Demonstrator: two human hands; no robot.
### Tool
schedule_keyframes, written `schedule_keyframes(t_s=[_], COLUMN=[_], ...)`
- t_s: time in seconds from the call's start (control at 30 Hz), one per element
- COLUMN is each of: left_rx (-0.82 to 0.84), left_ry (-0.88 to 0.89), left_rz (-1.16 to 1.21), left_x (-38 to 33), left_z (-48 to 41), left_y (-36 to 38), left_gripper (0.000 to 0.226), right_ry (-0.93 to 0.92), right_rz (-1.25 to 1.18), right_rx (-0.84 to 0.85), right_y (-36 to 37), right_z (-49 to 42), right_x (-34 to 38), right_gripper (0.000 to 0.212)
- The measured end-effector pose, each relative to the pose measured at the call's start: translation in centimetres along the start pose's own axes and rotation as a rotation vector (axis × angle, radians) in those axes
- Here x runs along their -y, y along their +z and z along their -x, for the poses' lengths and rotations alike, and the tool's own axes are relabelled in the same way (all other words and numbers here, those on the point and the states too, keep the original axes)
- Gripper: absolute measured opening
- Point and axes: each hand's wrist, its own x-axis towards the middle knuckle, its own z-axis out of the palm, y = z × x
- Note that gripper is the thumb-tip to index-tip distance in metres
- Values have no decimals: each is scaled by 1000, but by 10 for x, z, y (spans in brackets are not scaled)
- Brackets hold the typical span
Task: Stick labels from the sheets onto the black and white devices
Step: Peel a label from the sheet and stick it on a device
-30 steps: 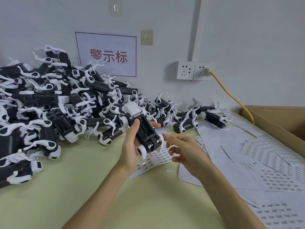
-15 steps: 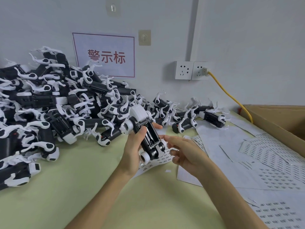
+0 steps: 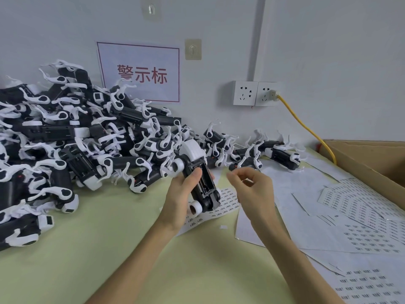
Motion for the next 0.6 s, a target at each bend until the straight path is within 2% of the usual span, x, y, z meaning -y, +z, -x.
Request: schedule_keyframes(t_s=[0.07, 0.1, 0.23, 0.33, 0.47, 0.6], left_rx=[-30, -47, -102, -87, 29, 202], left_ry=[-63, -114, -273, -280, -256, -248], left_rz=[2, 39, 160, 200, 239, 358], left_x=[-3, -4, -6, -7, -11, -9], left_z=[-2, -4, -7, -7, -7, -11], left_y=[-2, -2, -3, -5, -6, -8], left_gripper=[55, 57, 53, 45, 37, 54], right_ry=[-62, -70, -105, -121, -75, 73], right_rz=[-131, -169, -122, -4, -163, -426], right_rx=[39, 91, 345, 379, 299, 207], right_y=[-3, -3, 5, 10, 10, 1], right_z=[2, 4, 11, 15, 11, 1], right_x=[5, 7, 4, -1, 0, 3], right_gripper=[2, 13, 87, 116, 105, 91])
